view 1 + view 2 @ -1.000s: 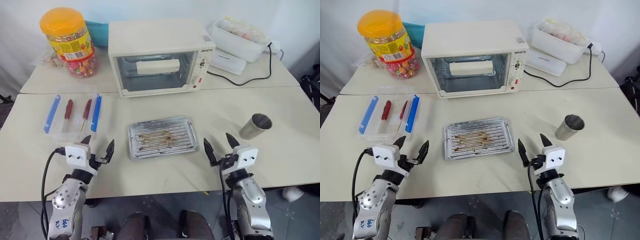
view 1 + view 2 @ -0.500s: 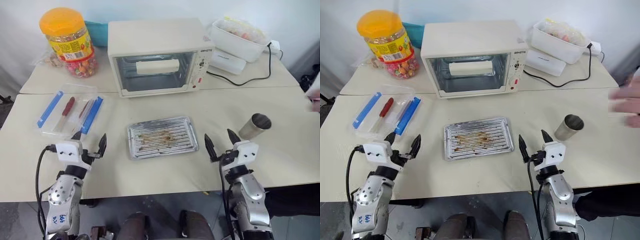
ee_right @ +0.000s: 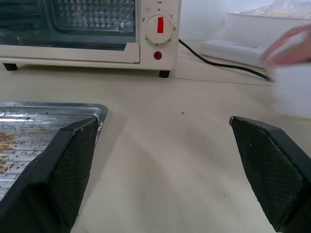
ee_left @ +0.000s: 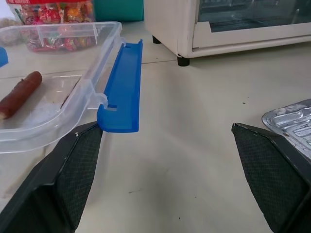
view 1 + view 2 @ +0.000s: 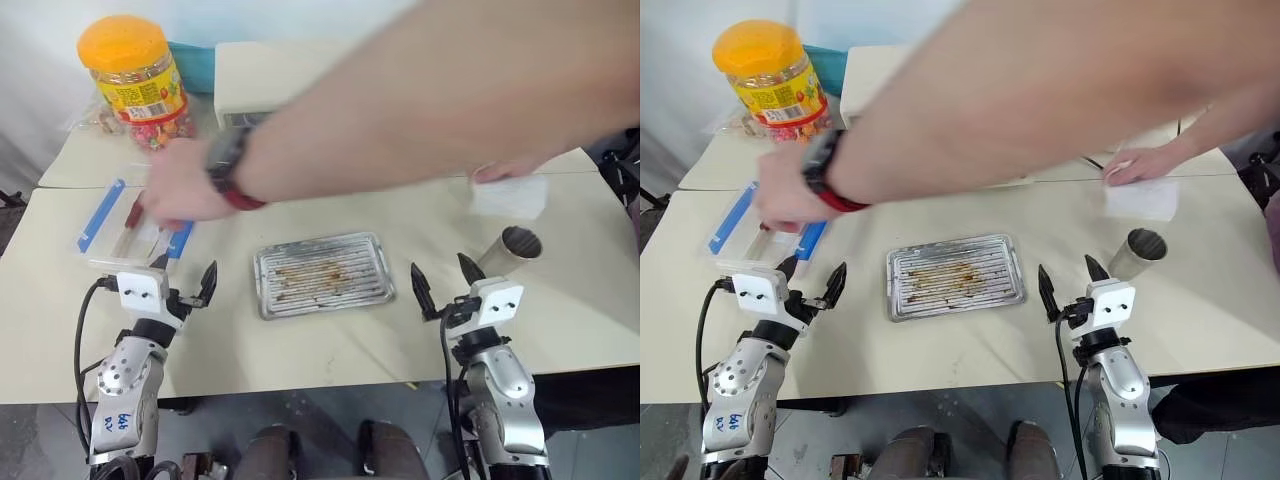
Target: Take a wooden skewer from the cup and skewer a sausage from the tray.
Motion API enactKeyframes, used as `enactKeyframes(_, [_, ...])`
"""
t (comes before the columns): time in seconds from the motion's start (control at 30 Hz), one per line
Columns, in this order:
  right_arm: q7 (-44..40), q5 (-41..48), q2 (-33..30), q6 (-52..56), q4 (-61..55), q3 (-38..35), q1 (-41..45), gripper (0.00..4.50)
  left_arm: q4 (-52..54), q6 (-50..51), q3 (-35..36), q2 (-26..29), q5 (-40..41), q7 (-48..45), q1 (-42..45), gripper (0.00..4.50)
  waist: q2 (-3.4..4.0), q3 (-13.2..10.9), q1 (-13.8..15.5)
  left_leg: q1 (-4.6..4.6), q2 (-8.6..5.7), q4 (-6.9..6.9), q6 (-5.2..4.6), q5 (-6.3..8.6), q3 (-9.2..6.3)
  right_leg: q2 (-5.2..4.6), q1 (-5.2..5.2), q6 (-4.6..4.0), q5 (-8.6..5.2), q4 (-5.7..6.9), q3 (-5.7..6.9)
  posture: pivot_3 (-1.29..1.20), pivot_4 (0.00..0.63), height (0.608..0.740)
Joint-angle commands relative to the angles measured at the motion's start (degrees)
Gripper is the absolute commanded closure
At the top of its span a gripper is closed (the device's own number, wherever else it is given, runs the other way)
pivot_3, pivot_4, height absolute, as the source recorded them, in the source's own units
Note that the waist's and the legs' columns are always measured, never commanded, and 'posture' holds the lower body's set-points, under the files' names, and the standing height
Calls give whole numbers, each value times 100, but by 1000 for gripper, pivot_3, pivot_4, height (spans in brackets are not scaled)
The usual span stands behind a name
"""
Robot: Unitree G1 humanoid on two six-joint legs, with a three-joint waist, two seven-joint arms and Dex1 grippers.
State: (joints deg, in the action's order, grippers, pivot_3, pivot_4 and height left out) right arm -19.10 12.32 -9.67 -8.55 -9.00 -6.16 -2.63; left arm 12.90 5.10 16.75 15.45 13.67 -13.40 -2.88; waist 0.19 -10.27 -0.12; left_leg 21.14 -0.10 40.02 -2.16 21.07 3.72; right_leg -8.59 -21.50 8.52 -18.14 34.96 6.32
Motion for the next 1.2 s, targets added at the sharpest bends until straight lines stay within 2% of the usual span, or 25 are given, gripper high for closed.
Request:
enactKeyframes(0.03, [-28, 106, -50, 5, -251, -30, -21, 0, 344, -65, -22, -84, 33, 28, -238, 15, 0, 0, -1, -1, 0, -1, 0, 0, 0, 0, 0, 0, 0, 0, 0, 0, 150, 740])
enactKeyframes(0.5, [-251, 297, -113, 66, -414, -53, -317, 0, 771, -208, -49, -422, 23, 175, -879, 15, 0, 0, 9, 1, 1, 0, 0, 0, 1, 0, 0, 0, 0, -2, -2, 0, 150, 740])
enactKeyframes(0.9, [-411, 386, -223, 231, -346, -11, -216, 0, 761, -313, -1, -411, 36, 203, -906, 15, 0, 0, 10, 1, 0, 1, 0, 0, 1, -2, 0, 0, 0, -3, -3, 0, 150, 740])
enactKeyframes(1.2, [-198, 143, 33, -151, -28, 12, -25, 0, 514, -426, -53, -391, 7, 195, -732, 15, 0, 0, 12, 1, 0, 0, 0, 0, 0, -2, -1, 0, 0, -1, -2, 0, 150, 740])
